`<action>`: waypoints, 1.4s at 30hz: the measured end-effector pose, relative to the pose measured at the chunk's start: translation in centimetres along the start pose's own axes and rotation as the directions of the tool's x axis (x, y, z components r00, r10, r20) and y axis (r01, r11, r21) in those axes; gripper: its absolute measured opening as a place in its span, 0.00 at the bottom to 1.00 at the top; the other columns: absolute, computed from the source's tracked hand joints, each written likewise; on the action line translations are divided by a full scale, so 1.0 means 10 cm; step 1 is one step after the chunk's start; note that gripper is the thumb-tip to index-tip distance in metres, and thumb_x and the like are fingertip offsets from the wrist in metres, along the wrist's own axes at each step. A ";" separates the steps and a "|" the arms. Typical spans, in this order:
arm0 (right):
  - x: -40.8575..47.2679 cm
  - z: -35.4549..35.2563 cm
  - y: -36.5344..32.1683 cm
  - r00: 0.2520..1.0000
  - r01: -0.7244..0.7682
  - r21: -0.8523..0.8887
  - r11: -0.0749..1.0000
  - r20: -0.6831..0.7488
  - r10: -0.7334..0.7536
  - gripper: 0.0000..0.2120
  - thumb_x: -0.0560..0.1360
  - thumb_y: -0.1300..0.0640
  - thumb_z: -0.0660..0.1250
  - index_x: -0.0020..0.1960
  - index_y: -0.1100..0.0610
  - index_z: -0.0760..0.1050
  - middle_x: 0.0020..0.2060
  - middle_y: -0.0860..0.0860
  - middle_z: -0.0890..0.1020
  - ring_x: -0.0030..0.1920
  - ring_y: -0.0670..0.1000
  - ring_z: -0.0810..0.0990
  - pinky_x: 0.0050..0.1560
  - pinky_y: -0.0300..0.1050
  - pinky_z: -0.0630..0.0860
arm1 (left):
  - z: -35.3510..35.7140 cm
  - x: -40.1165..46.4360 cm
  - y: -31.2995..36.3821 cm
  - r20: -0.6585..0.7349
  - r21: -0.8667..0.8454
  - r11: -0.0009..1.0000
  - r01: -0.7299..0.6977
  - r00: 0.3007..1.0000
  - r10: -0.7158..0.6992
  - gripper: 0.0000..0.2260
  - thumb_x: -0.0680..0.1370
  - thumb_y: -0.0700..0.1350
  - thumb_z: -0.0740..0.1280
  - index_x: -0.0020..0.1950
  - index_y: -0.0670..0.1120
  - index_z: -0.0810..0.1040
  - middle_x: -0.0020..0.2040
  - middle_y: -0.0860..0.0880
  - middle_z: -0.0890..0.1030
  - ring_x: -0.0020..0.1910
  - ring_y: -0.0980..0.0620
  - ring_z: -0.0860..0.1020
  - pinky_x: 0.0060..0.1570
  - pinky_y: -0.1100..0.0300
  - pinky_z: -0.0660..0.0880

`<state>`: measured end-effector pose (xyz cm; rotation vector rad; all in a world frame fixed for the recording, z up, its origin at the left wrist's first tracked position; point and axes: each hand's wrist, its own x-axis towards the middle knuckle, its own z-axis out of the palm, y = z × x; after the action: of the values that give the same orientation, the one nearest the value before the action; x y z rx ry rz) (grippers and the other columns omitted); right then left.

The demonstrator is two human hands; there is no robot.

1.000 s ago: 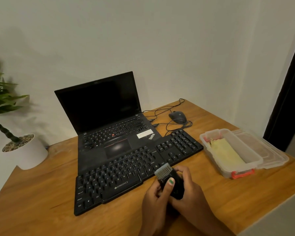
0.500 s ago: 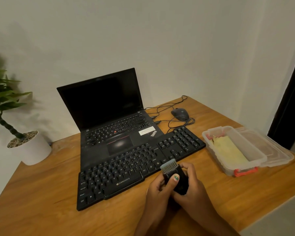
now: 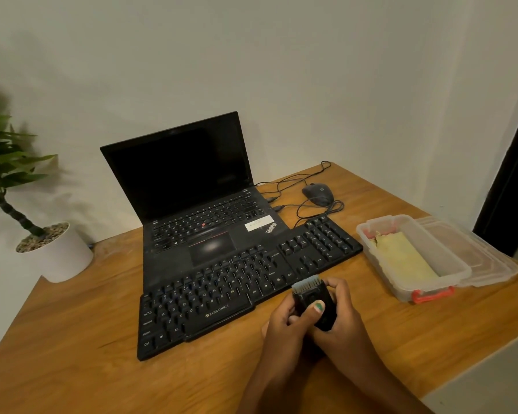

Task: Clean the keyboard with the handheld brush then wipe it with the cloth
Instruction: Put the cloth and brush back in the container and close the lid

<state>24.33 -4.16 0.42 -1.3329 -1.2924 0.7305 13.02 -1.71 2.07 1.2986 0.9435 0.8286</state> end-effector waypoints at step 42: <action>0.77 -1.24 -0.02 0.940 -0.249 -0.657 0.712 -0.340 0.014 0.28 0.72 0.48 0.71 0.67 0.57 0.67 0.57 0.55 0.76 0.55 0.56 0.76 0.49 0.49 0.75 | 0.24 -0.09 -0.12 -0.248 0.425 0.897 -0.121 0.937 0.244 0.27 0.69 0.72 0.47 0.52 0.63 0.79 0.52 0.76 0.75 0.56 0.73 0.70 0.68 0.51 0.60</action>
<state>37.58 -0.30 5.27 -2.0774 -1.2575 0.0737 14.88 -3.61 1.07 1.6722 1.2942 1.0324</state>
